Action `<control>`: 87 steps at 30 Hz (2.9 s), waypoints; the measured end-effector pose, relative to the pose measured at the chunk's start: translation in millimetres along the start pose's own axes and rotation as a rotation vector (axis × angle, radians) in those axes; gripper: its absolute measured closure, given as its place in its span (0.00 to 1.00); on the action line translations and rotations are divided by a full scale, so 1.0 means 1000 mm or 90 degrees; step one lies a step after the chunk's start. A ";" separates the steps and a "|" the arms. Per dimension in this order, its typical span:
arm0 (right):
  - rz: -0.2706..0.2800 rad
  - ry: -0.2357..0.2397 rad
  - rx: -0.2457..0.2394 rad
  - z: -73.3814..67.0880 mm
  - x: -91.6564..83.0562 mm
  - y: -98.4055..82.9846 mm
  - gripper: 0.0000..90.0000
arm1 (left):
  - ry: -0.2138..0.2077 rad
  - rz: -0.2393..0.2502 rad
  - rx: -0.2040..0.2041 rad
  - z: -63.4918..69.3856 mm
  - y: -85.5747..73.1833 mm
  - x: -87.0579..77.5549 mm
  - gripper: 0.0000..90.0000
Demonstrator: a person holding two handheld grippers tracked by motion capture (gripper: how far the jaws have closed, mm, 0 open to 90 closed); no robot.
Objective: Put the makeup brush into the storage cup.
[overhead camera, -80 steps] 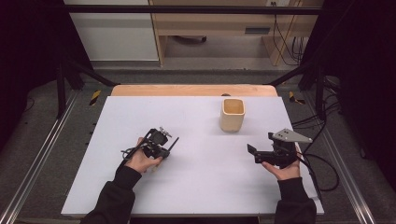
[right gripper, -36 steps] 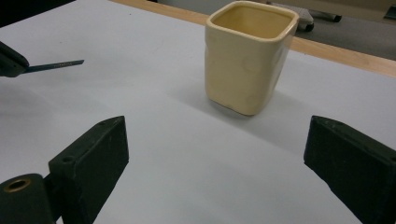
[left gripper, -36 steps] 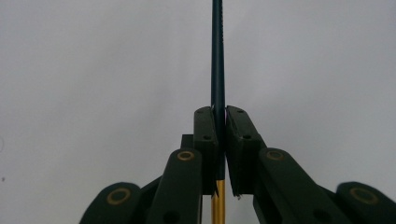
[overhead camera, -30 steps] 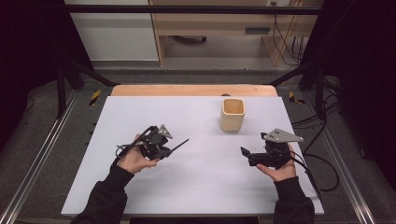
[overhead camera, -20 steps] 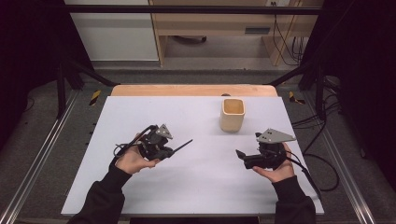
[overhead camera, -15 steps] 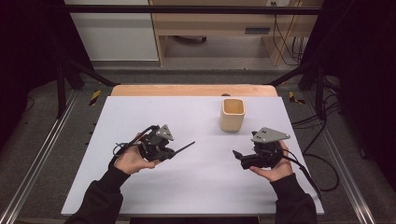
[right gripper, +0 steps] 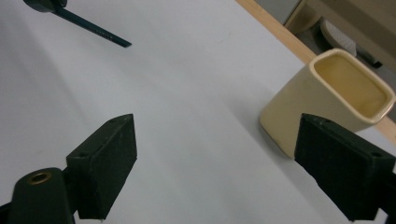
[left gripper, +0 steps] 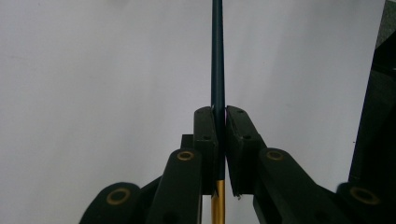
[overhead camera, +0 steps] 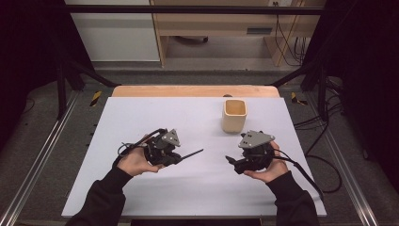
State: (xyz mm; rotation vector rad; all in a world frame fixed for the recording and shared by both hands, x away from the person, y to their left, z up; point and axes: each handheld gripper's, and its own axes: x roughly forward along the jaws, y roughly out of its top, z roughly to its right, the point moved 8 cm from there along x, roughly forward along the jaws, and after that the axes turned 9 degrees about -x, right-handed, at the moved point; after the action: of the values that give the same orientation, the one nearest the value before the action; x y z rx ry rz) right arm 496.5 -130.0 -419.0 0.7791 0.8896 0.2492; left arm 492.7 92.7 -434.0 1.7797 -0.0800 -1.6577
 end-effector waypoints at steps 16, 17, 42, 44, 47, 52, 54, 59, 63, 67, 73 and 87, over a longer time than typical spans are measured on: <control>-0.006 0.024 -0.115 -0.014 0.001 0.016 0.25 | -0.038 -0.024 0.051 0.018 0.015 0.005 0.92; -0.007 0.030 -0.137 -0.019 0.001 0.018 0.26 | -0.043 -0.027 0.056 0.021 0.018 0.005 0.92; 0.000 0.064 -0.350 -0.050 0.011 0.021 0.44 | -0.075 -0.032 0.064 0.039 0.030 0.016 0.92; 0.001 0.064 -0.376 -0.052 0.013 0.020 0.45 | -0.077 -0.033 0.059 0.039 0.031 0.018 0.92; -0.006 0.059 -0.391 -0.056 0.014 0.019 0.47 | -0.077 -0.037 0.049 0.041 0.032 0.021 0.92; -0.008 0.059 -0.440 -0.059 0.019 0.017 0.53 | -0.074 -0.051 0.042 0.041 0.033 0.023 0.92; -0.013 0.057 -0.455 -0.058 0.019 0.017 0.54 | -0.073 -0.057 0.036 0.041 0.034 0.024 0.92; -0.011 0.047 -0.485 -0.061 0.023 0.017 0.61 | -0.075 -0.054 0.018 0.042 0.037 0.027 0.92; -0.020 0.038 -0.496 -0.062 0.025 0.016 0.66 | -0.075 -0.057 0.010 0.042 0.038 0.029 0.92; -0.019 0.035 -0.510 -0.064 0.028 0.018 0.71 | -0.081 -0.061 0.001 0.043 0.039 0.030 0.92; -0.038 0.042 -0.533 -0.068 0.031 0.015 0.75 | -0.086 -0.064 -0.006 0.044 0.041 0.031 0.92; -0.054 0.056 -0.555 -0.074 0.037 0.013 0.88 | -0.089 -0.079 -0.011 0.045 0.042 0.035 0.92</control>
State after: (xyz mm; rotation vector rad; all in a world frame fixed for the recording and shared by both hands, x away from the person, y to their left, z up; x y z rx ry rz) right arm 463.2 -64.8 -460.1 -0.0793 0.7887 0.5496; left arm 475.4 24.6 -439.8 1.6828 -0.0182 -1.8648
